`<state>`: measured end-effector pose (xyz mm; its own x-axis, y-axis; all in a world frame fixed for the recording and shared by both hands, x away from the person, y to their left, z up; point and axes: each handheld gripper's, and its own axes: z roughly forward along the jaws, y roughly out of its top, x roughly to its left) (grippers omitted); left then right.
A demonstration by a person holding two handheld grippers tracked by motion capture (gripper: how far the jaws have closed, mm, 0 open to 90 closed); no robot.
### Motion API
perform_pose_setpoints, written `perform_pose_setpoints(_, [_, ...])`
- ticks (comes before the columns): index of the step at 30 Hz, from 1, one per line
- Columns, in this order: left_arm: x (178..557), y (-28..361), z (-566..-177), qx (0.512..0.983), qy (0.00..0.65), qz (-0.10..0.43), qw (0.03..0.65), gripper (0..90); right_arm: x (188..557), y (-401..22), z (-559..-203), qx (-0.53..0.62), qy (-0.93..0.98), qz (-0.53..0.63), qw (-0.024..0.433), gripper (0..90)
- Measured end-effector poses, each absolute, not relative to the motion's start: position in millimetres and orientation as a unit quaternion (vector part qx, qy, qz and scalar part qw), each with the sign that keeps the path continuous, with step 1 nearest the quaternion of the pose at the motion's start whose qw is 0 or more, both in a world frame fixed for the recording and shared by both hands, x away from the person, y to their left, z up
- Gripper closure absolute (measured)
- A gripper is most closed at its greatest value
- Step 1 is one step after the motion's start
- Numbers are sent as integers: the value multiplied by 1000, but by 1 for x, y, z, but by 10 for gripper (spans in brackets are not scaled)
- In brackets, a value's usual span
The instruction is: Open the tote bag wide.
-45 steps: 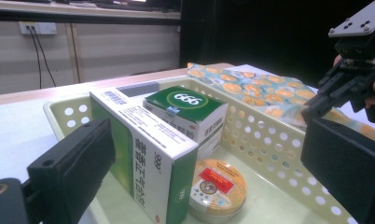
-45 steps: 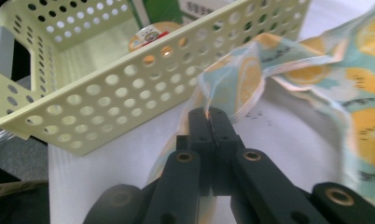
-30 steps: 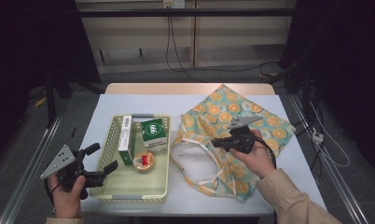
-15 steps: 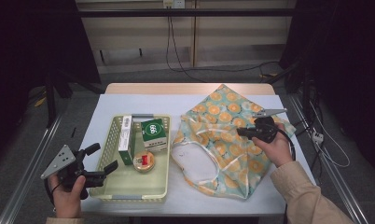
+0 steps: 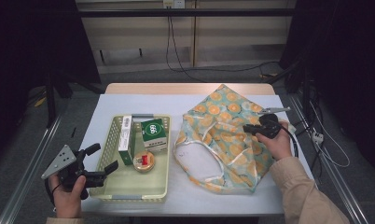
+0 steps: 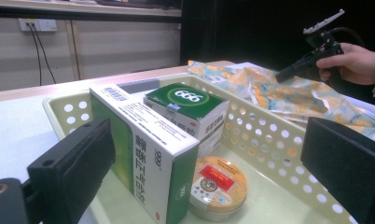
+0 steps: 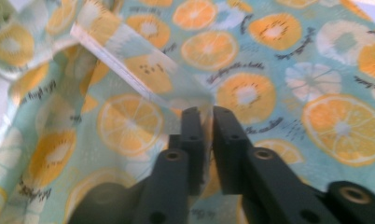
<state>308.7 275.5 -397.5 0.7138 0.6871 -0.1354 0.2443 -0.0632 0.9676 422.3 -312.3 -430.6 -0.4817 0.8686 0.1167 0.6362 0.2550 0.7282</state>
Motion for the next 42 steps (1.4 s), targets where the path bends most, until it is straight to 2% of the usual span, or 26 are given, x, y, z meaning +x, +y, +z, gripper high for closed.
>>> perform_pose_setpoints(2, [309,276,-398,706,330,185,599,28,419,-304,-428,468,788,362,169,701])
perform_pose_setpoints(4, [309,275,-398,706,330,184,598,28,414,-295,-424,464,790,359,178,537])
perform_pose_setpoints(8, [308,275,-397,704,330,185,601,28,399,-273,-412,422,808,354,208,413])
perform_pose_setpoints(11, [308,275,-397,704,330,184,601,28,386,-255,-405,392,818,368,203,415])
perform_pose_setpoints(13, [308,275,-396,704,330,185,601,28,378,-242,-403,374,824,378,193,432])
perform_pose_setpoints(15, [308,274,-396,705,327,185,601,28,371,-228,-404,353,834,382,182,507])
perform_pose_setpoints(16, [308,274,-396,704,327,185,602,28,369,-221,-405,344,839,384,174,515])
perform_pose_setpoints(18, [307,273,-396,704,327,184,602,28,365,-208,-409,326,848,386,159,609])
perform_pose_setpoints(23, [307,274,-396,705,326,183,603,28,367,-186,-427,312,869,354,146,625])
perform_pose_setpoints(26, [308,274,-396,707,325,182,602,28,372,-182,-440,315,877,335,137,635])
perform_pose_setpoints(29, [308,274,-396,707,324,183,602,28,377,-184,-450,324,880,323,129,680])
perform_pose_setpoints(37, [308,273,-396,705,325,183,603,28,384,-189,-452,340,870,339,111,884])
perform_pose_setpoints(42, [307,272,-395,707,323,184,602,28,386,-190,-452,357,863,343,96,900])
